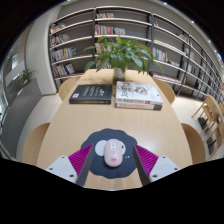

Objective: Arrange mouse

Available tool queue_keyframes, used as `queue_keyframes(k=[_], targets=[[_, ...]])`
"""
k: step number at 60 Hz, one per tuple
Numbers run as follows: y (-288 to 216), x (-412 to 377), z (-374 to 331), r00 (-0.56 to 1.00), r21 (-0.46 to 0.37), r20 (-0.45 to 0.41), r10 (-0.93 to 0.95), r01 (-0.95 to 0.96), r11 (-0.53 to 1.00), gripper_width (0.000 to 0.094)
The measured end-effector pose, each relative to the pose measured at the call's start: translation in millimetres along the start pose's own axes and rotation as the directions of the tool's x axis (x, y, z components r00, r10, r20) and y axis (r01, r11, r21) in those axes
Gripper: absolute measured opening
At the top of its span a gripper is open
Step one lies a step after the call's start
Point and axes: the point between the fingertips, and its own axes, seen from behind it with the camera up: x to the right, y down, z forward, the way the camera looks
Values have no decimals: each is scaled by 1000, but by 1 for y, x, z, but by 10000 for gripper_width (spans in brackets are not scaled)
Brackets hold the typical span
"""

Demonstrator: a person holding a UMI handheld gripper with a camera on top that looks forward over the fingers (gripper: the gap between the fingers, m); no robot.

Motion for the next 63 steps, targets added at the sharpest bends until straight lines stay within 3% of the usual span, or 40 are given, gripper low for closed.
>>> queue_keyframes(k=[12, 19, 44, 63], targets=[[-26, -2, -111, 1000, 128, -16, 27, -25, 992, 779], [-15, -2, -157, 998, 163, -35, 61, -55, 985, 779], [60, -6, -227, 999, 135, -36, 28, -23, 991, 778], [88, -1, -249, 997, 119, -66, 27, -19, 993, 777]])
